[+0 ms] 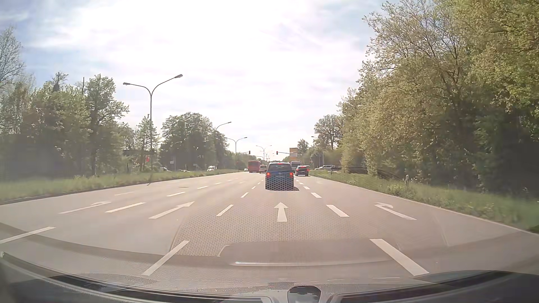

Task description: Follow the waypoints while adhering to traffic rules and regulations

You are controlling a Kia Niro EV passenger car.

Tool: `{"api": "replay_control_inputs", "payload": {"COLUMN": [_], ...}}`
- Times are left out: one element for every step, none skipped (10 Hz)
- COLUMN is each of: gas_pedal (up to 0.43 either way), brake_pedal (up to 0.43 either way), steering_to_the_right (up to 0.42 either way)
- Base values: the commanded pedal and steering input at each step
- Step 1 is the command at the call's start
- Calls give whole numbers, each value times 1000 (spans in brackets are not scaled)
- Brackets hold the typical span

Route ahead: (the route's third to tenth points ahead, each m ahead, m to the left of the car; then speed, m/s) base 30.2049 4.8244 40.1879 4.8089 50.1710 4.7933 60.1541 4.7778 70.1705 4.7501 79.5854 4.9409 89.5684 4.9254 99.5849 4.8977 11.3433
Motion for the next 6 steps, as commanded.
{"api": "replay_control_inputs", "payload": {"gas_pedal": [0,0,0,0,0,0], "brake_pedal": [140,146,159,165,165,165], "steering_to_the_right": [-1,-1,0,-1,-1,-1]}}
